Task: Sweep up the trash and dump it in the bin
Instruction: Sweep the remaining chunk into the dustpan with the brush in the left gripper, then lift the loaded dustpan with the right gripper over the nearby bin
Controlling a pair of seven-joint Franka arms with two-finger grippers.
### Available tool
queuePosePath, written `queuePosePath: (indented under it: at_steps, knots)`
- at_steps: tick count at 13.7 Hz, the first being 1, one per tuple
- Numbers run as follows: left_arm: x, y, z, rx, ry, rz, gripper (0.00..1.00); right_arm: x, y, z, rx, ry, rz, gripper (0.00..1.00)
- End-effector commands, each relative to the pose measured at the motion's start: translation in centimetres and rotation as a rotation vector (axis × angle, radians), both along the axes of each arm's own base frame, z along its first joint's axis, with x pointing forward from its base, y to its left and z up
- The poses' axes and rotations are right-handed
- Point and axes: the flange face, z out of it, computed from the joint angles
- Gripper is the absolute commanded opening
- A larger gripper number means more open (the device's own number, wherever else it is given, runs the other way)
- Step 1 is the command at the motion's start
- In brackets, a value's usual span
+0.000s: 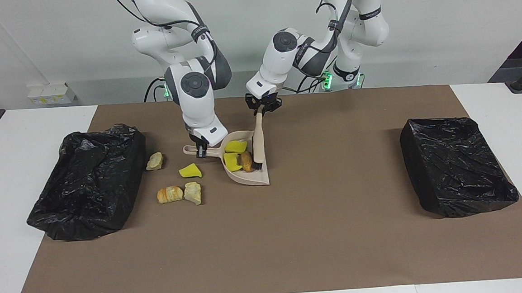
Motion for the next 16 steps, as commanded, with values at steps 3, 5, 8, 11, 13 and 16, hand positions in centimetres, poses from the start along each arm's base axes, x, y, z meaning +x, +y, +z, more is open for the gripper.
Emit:
queuePosePath:
  at_steps: [3,5,8,11,13,16]
  knots:
    - [-1.4,3.0,3.1,0.180,0.000,0.073,0.00,-0.3,-0.6,0.5,0.130,-0.021,-0.014,0.00]
    - [-2.2,3.8,2.8,0.210,-0.015,0.096,0.00,0.6,-1.6,1.5,0.169,-0.028,-0.027,0.00]
    - [-5.8,4.2,1.9,0.233,-0.019,0.095,0.00,2.7,-2.6,6.1,0.166,-0.029,0.006,0.00]
    - [-9.5,2.7,1.2,0.248,-0.024,0.123,0.00,4.6,-7.0,10.1,0.175,-0.024,-0.005,0.00]
    - [-12.7,0.6,-0.5,0.204,-0.062,0.127,0.00,5.5,-9.8,13.0,0.172,-0.047,-0.020,0.00]
    - [-15.8,-1.2,-1.9,0.193,-0.071,0.101,0.00,6.2,-14.9,16.2,0.174,-0.071,-0.093,0.00]
